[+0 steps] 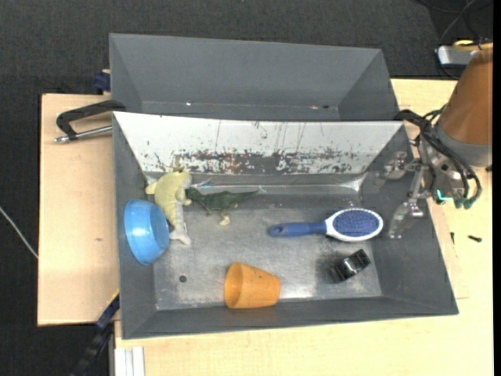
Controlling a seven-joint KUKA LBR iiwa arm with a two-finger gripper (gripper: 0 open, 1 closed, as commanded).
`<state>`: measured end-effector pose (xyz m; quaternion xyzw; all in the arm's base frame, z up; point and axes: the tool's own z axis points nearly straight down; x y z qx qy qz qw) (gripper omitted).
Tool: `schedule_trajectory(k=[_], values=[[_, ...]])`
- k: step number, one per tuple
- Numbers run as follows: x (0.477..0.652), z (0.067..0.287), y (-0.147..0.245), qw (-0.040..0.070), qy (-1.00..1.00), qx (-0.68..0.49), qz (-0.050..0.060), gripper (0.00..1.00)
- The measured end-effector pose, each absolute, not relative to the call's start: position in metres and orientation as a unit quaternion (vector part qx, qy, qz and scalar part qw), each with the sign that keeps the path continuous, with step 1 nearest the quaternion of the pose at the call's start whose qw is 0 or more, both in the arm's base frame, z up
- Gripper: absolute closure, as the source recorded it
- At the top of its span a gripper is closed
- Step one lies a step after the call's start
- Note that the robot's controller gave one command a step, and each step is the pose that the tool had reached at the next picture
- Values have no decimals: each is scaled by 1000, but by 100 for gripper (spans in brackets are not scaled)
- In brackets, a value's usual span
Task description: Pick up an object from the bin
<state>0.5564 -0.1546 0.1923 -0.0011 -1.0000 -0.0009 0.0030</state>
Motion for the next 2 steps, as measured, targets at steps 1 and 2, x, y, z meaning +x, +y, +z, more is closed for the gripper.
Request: schedule_trajectory(k=[1,2], values=[[590,70,-99,-1,-999,41,-1,0],[581,72,-86,-3,-993,-117,-1,0]])
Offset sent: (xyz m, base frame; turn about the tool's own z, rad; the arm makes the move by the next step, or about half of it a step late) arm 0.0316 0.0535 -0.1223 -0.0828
